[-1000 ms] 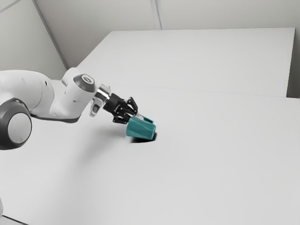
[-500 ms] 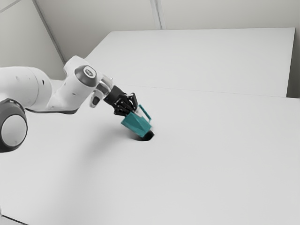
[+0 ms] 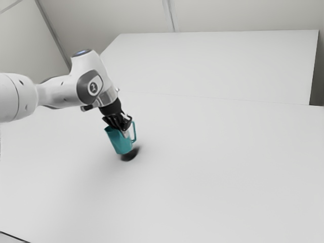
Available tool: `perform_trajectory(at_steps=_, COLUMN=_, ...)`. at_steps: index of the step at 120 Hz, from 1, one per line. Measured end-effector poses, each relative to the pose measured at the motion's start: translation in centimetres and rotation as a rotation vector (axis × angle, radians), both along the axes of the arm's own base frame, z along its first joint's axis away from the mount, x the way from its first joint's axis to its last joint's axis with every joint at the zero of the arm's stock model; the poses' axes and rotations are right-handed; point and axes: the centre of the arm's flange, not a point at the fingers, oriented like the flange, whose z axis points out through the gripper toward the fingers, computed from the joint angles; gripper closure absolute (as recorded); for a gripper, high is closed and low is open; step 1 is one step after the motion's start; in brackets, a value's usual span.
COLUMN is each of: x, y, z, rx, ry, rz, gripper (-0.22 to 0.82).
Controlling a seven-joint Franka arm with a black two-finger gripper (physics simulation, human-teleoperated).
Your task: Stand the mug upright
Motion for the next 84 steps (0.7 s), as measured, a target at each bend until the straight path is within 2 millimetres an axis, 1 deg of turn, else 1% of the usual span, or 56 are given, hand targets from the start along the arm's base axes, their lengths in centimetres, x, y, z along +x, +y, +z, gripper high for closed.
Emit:
perform_trajectory(at_steps=14, x=-2.2, y=-0.4, z=-0.9, rx=0.013, ry=0.003, rz=-0.016, gripper=0.79)
perform_trajectory(at_steps=23, x=-3.0, y=-1.0, z=-1.4, rx=0.018, ry=-0.004, rz=-0.028, gripper=0.79)
perform_trajectory(at_steps=32, x=-3.4, y=-1.5, z=-1.9, rx=0.026, ry=-0.021, rz=-0.04, gripper=0.79)
perform_trajectory(at_steps=53, x=-3.6, y=-1.9, z=-2.8, rx=0.077, ry=-0.08, rz=-0.083, gripper=0.79)
perform_trajectory(at_steps=76, x=-3.4, y=-2.0, z=-2.8, rx=0.13, ry=-0.134, rz=-0.132, gripper=0.79)
perform_trajectory(at_steps=84, x=-3.7, y=-2.1, z=-3.3, rx=0.137, ry=-0.137, rz=-0.139, gripper=0.79)
